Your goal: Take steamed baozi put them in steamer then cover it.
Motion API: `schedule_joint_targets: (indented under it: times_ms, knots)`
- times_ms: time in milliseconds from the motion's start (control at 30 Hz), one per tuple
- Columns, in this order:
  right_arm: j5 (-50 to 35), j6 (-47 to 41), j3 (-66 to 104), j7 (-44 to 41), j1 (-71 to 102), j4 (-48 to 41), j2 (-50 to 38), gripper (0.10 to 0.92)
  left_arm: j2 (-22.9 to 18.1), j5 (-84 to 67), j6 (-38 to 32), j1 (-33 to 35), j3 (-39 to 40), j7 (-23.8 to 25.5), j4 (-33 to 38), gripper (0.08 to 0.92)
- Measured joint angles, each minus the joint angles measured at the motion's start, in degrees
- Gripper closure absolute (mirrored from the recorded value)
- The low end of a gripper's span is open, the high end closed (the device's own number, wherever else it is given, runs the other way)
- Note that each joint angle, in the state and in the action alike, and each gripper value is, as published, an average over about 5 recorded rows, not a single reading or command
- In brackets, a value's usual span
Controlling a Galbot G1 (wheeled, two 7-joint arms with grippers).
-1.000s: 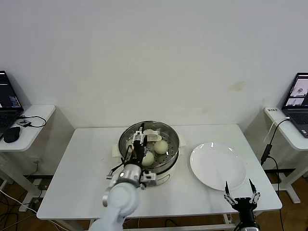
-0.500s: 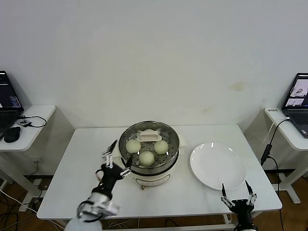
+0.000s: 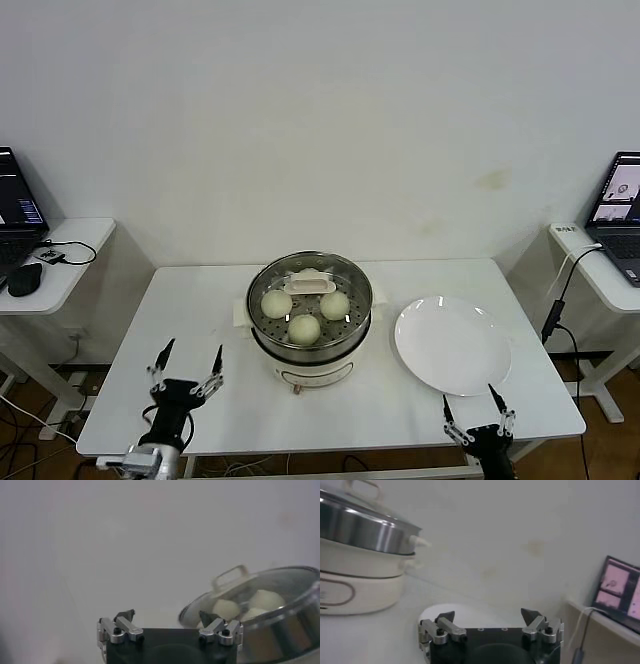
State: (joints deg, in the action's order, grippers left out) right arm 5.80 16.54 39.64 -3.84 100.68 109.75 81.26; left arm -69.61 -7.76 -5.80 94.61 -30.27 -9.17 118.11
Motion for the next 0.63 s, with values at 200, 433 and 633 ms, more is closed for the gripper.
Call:
schedule_joint_targets:
  times_ms: [200, 433, 633]
  knots:
    - [-3.3, -1.2, -2.0, -1.0, 1.3, 1.3, -1.6, 0.203, -0.5, -4.5, -1.8, 2.8, -1.7, 1.1, -1.7, 0.177]
    - [-6.4, -2.9, -4.2, -1.8, 2.4, 2.8, -2.4, 0.203, -1.0, -6.8, -3.0, 5.1, -2.8, 2.4, -3.3, 0.177]
    - [-7.5, -3.6, -5.8, -1.9, 2.8, 3.1, -2.4, 0.203, -1.7, -7.3, -3.5, 6.3, -3.1, 3.1, -3.8, 0.177]
